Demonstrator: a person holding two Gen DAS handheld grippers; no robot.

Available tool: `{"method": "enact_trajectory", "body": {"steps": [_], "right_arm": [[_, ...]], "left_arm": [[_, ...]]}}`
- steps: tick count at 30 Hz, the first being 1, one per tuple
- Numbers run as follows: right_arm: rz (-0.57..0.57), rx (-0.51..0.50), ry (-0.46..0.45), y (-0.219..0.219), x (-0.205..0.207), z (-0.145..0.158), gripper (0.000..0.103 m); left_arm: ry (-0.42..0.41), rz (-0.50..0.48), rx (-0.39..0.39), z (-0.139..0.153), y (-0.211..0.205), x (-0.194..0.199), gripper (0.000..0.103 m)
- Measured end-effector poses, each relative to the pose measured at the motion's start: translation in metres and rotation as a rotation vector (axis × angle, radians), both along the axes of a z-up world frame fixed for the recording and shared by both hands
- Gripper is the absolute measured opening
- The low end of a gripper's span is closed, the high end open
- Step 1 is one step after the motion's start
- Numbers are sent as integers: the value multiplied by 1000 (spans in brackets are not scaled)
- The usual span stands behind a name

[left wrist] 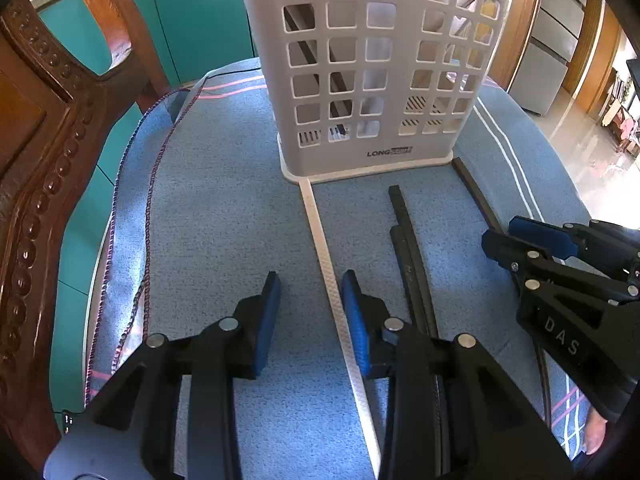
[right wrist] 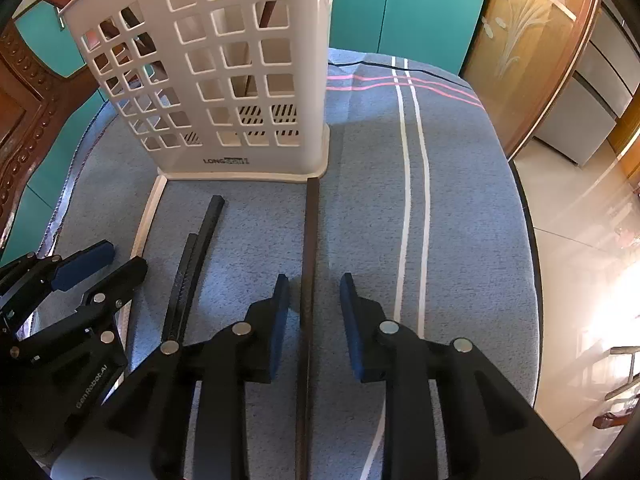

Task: Organize utensils
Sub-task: 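Close the left tool on a light chopstick while the right tool grasps a dark brown one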

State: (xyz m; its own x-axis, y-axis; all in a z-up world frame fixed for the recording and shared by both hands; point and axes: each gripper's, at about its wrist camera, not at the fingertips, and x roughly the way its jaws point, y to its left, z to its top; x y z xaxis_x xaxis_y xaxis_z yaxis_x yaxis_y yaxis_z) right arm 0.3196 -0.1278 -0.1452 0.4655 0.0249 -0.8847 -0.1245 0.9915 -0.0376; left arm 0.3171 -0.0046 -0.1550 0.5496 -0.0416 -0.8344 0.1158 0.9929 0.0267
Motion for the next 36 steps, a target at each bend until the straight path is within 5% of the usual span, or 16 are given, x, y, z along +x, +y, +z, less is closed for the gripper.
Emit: {"method": "enact_trajectory", "body": {"steps": [13, 18, 25, 36], "right_arm": [[-4, -19, -9, -2, 0, 0, 35], [-18, -32, -20, -5, 0, 0, 45], [-34, -29, -25, -14, 2, -1, 54], [-56, -18, -30, -12, 11, -2, 55]], "left_arm": [[-6, -1, 9, 0, -2, -1, 34], [-15, 26, 37, 0, 0, 0, 50], [-9, 28, 31, -1, 2, 3, 52], [-5, 24, 27, -1, 5, 3, 54]]}}
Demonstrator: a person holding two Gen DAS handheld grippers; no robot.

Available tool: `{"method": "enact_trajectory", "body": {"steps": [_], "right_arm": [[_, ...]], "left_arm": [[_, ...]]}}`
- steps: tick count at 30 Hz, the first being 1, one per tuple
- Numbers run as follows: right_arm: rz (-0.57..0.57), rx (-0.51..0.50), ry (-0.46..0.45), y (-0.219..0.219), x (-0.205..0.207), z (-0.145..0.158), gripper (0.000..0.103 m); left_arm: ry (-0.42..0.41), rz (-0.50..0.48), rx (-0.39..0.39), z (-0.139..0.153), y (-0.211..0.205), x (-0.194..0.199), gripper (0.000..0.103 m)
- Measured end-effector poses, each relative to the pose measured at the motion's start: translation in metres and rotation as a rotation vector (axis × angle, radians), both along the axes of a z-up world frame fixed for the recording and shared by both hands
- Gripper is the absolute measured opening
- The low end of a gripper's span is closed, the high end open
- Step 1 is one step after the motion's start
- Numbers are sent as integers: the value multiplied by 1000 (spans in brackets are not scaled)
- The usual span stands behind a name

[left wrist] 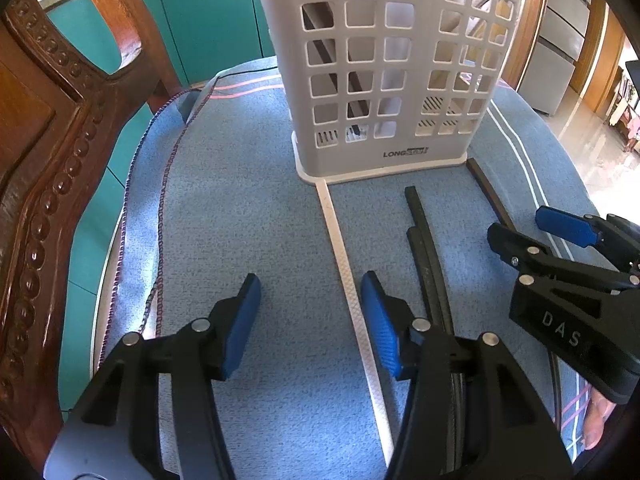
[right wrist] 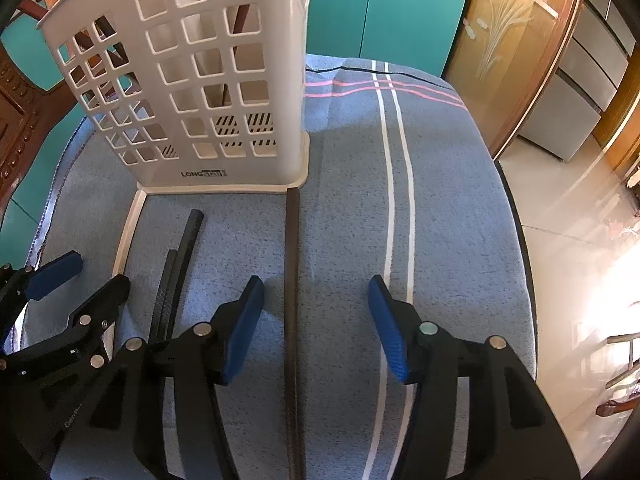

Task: Organize utensils
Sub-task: 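Close the left tool on a light chopstick while the right tool grasps a dark brown one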

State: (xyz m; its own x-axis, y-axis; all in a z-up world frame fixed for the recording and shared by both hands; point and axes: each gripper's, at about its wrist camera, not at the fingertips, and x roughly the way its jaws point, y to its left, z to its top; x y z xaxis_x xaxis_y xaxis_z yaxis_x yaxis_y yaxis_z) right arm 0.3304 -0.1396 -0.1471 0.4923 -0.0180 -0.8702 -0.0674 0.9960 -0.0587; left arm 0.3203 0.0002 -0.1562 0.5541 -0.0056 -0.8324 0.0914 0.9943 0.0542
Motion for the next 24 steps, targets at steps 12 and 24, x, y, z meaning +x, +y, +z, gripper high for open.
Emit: {"method": "enact_trajectory", "body": {"steps": [12, 24], "right_arm": [[11, 12, 8, -5, -2, 2, 55], [56, 50, 22, 2, -6, 6, 7]], "left_arm": [[0, 9, 8, 0, -1, -1, 58], [12, -77, -76, 0, -11, -2, 10]]}}
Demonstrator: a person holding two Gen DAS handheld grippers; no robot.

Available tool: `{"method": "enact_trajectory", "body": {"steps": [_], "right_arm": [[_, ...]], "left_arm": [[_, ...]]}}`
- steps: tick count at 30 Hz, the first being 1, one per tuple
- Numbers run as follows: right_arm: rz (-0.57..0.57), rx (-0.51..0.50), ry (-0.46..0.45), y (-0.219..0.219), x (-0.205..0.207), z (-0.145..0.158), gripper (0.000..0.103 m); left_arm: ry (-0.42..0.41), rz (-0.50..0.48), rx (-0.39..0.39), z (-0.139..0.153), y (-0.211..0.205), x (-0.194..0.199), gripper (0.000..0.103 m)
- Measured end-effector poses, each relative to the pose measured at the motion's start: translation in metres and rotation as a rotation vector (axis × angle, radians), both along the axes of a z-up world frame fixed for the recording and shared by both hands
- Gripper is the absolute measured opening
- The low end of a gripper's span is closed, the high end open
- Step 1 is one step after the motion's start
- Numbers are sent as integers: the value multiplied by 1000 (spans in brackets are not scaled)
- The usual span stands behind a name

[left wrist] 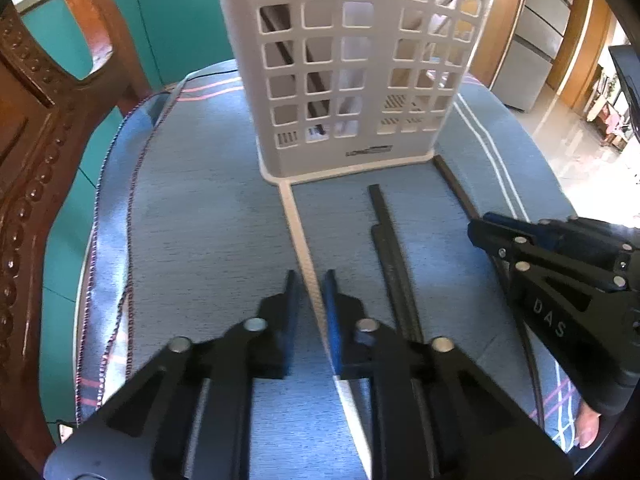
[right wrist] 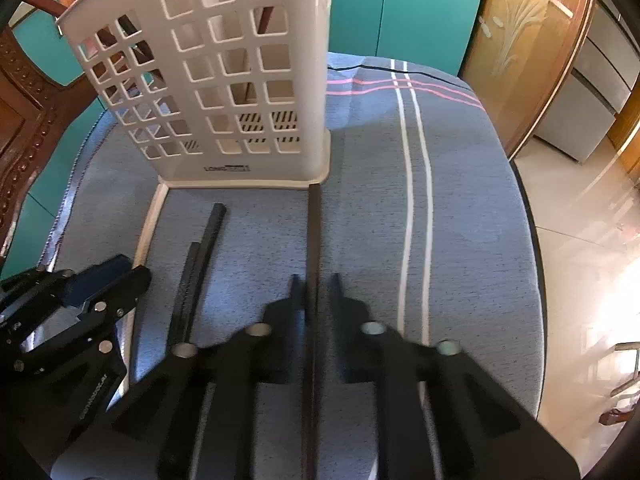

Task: Organize utensils
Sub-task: 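Close the left tool on a light chopstick while the right tool grasps a dark brown one, then lift both chopsticks over the white basket and open both tools to drop them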

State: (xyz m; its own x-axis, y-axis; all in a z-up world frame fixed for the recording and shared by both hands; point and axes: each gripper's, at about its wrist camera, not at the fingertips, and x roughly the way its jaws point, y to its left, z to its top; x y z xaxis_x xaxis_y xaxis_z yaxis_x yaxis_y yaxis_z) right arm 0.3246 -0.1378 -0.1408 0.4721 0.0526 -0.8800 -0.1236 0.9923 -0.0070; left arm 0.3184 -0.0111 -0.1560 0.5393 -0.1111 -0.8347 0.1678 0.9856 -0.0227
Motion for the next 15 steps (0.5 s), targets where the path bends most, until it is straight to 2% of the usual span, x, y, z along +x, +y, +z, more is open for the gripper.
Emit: {"method": "enact_trajectory", "body": {"steps": [5, 9, 12, 15], "right_arm": [[-14, 44, -41, -6, -3, 12, 7], [-61, 127, -86, -24, -7, 32, 7], [-76, 166, -76, -34, -7, 34, 7], [-80, 155, -16, -36, -2, 23, 7]], "left_arm": [[-51, -28, -56, 13, 4, -3, 7], [-105, -58, -91, 26, 9, -10, 7], [-89, -63, -81, 23, 10, -7, 7], [-43, -35, -50, 11, 12, 1, 7]]}}
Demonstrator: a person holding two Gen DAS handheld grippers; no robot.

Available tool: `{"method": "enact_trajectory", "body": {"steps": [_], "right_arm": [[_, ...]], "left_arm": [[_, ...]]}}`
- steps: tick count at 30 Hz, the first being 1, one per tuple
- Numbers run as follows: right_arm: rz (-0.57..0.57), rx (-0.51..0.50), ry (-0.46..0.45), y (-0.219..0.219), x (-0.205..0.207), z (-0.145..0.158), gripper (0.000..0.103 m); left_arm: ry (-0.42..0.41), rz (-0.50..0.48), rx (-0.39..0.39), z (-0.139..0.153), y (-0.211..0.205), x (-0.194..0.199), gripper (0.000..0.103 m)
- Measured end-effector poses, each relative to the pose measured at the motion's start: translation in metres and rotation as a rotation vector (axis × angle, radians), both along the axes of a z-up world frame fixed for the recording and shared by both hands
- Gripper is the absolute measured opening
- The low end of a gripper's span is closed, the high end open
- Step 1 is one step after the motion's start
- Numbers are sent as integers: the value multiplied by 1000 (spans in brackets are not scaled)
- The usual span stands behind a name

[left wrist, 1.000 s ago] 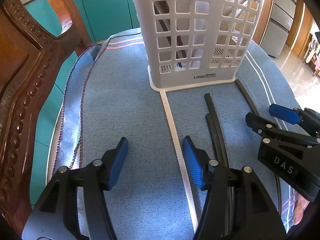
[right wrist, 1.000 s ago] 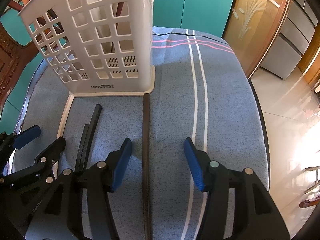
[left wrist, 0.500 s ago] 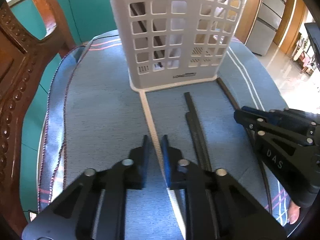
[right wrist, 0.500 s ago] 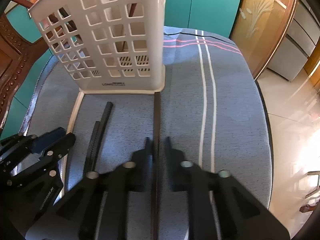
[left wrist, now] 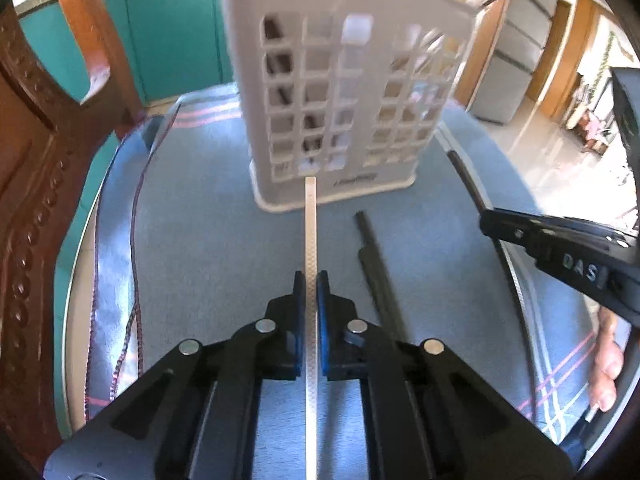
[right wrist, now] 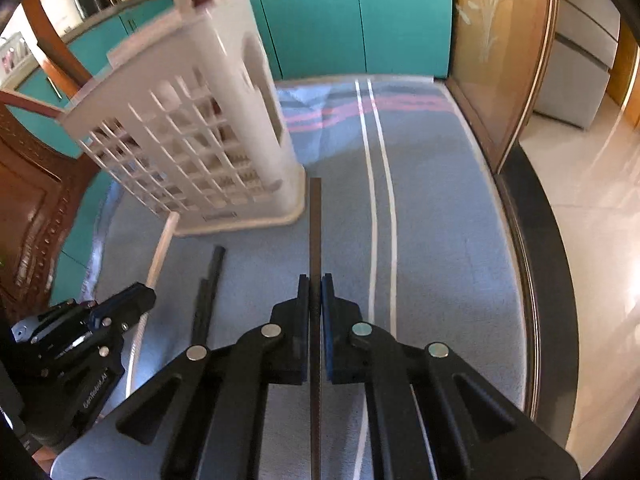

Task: Organize utensils
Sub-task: 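Lift both chopsticks over the white basket and open both tools to drop them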

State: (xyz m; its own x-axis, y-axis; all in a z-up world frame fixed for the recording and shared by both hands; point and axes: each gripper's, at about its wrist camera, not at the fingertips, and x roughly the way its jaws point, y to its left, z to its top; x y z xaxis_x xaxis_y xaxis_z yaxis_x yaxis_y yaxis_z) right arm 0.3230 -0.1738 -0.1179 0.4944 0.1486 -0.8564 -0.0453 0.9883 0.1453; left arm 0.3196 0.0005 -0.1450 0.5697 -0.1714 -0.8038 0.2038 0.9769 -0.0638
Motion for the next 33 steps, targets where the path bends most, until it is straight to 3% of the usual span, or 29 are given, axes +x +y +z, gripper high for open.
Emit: {"method": "enact_trajectory", "body": {"steps": [5, 8, 16, 17, 18, 21, 22, 27, 33], "right_arm": [[40, -62, 50, 10, 0, -13, 11], [50, -91, 68, 12, -2, -15, 26], [82, -176, 57, 22, -3, -22, 26], [90, -175, 53, 24, -5, -23, 22], [100, -166, 49, 27, -7, -23, 10], [109, -152, 43, 29, -11, -22, 6], [112, -147, 39, 29, -11, -20, 6], [137, -77, -38, 30, -35, 14, 6], [201, 86, -223, 8, -79, 95, 6]], "left_arm": [[54, 59, 8, -11, 5, 7, 7], [64, 66, 22, -12, 6, 6, 13], [60, 68, 47, -15, 1, -2, 28], [57, 68, 49, -14, 1, -1, 28], [54, 70, 46, -12, -3, -2, 27], [43, 93, 43, -12, 5, 4, 7], [42, 101, 35, -12, 7, 5, 7], [-35, 100, -27, 14, 16, -7, 7], [-225, 8, -138, 96, 22, -58, 7]]}}
